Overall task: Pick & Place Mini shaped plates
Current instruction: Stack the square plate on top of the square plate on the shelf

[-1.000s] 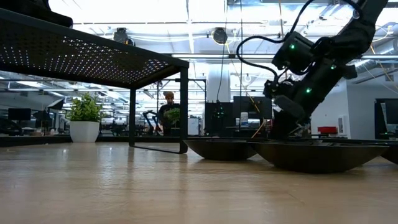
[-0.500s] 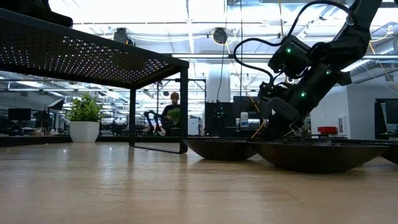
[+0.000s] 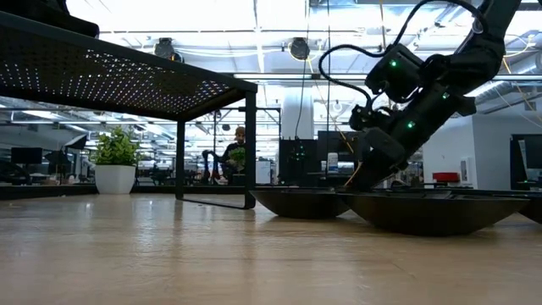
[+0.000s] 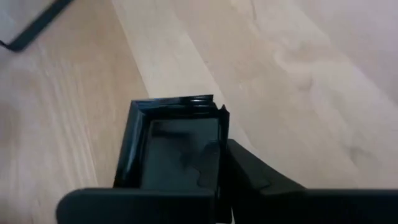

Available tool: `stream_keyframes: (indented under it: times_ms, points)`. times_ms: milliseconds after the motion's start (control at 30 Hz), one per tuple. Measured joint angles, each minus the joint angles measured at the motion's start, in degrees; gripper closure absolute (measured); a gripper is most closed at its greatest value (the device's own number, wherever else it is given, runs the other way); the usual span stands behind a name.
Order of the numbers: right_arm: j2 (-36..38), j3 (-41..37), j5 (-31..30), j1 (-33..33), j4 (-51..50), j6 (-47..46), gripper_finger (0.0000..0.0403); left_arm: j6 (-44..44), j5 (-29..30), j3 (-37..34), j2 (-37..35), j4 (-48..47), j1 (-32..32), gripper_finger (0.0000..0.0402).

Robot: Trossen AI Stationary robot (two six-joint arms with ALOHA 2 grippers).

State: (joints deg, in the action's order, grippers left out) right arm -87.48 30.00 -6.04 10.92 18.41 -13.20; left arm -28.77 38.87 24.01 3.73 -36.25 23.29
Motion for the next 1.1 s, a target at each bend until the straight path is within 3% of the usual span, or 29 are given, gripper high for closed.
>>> stream_keyframes:
  times_ms: [333, 500, 633, 733, 900, 1100]
  points:
    - [7.17, 0.17, 0.45, -0.13, 10.49, 3.6, 0.0402, 0.0, -0.04, 0.0, 0.0, 0.0, -0.02, 0.0146]
    - [9.53, 2.0, 8.85, -0.13, 19.46, 4.26, 0.0402, 0.0, -0.22, 0.0, 0.0, 0.0, -0.01, 0.0146]
    - [8.68, 8.76, 16.59, -0.81, 18.11, 5.47, 0.0402, 0.0, -0.24, 0.0, 0.02, -0.01, -0.02, 0.0146]
    - [6.83, 15.02, 18.26, -2.24, 12.22, 8.69, 0.0402, 0.0, -0.24, 0.0, 0.02, 0.0, 0.0, 0.0146]
    - [1.1, 27.06, 18.35, -4.2, 3.41, 13.91, 0.0402, 0.0, -0.24, 0.0, 0.01, 0.0, 0.0, 0.0146]
    - [-7.34, 37.55, 18.32, -5.45, 1.8, 17.4, 0.0403, 0.0, -0.24, 0.0, 0.02, 0.0, 0.0, 0.0146]
